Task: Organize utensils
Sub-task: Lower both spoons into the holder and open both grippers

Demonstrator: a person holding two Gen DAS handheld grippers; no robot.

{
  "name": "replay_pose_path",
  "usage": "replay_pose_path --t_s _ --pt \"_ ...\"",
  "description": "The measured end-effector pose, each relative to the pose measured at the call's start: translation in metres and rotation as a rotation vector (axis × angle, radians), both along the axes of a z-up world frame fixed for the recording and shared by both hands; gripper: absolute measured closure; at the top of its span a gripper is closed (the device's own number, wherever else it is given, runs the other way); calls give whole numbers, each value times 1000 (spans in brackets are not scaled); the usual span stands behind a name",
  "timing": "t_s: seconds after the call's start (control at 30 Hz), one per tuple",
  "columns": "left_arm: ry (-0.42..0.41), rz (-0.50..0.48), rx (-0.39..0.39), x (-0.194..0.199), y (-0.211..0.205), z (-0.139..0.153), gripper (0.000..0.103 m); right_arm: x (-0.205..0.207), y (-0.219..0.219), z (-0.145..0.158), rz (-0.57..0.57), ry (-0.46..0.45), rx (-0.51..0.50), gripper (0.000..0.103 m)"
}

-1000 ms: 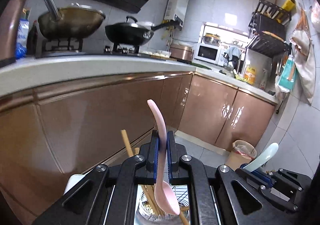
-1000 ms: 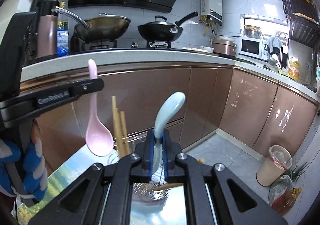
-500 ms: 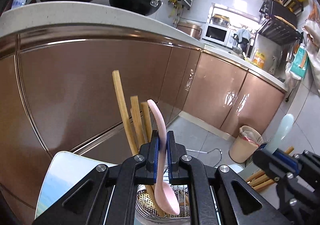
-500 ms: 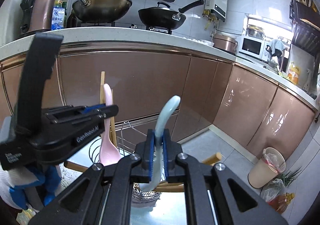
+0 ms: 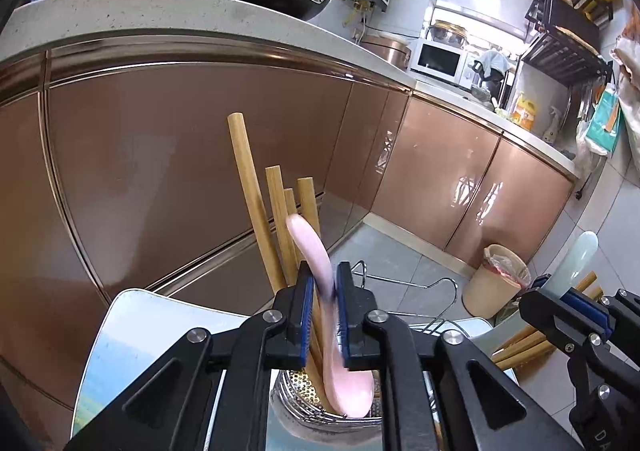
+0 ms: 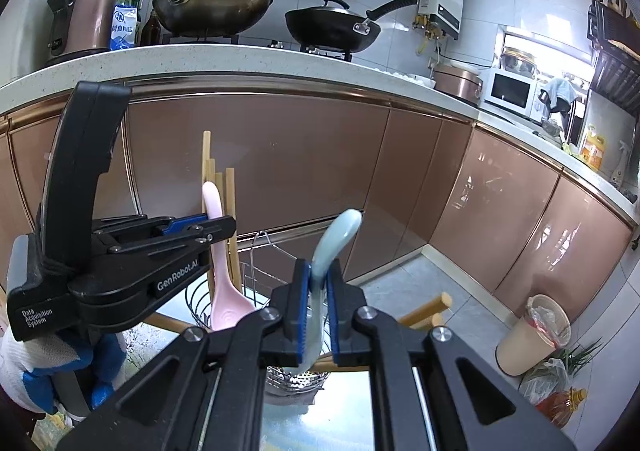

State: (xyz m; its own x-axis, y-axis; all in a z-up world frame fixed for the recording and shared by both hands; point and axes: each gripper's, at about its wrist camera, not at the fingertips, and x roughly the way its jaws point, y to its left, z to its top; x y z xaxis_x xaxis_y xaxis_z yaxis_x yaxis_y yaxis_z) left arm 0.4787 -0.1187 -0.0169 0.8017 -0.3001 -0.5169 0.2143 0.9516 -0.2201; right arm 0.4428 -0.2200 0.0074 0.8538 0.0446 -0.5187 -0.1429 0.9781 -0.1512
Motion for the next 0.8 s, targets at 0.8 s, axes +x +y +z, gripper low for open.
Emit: replay_pose_path --t_s 0.8 --pt "-92 29 6 -49 32 45 53 5 -3 5 -17 81 43 92"
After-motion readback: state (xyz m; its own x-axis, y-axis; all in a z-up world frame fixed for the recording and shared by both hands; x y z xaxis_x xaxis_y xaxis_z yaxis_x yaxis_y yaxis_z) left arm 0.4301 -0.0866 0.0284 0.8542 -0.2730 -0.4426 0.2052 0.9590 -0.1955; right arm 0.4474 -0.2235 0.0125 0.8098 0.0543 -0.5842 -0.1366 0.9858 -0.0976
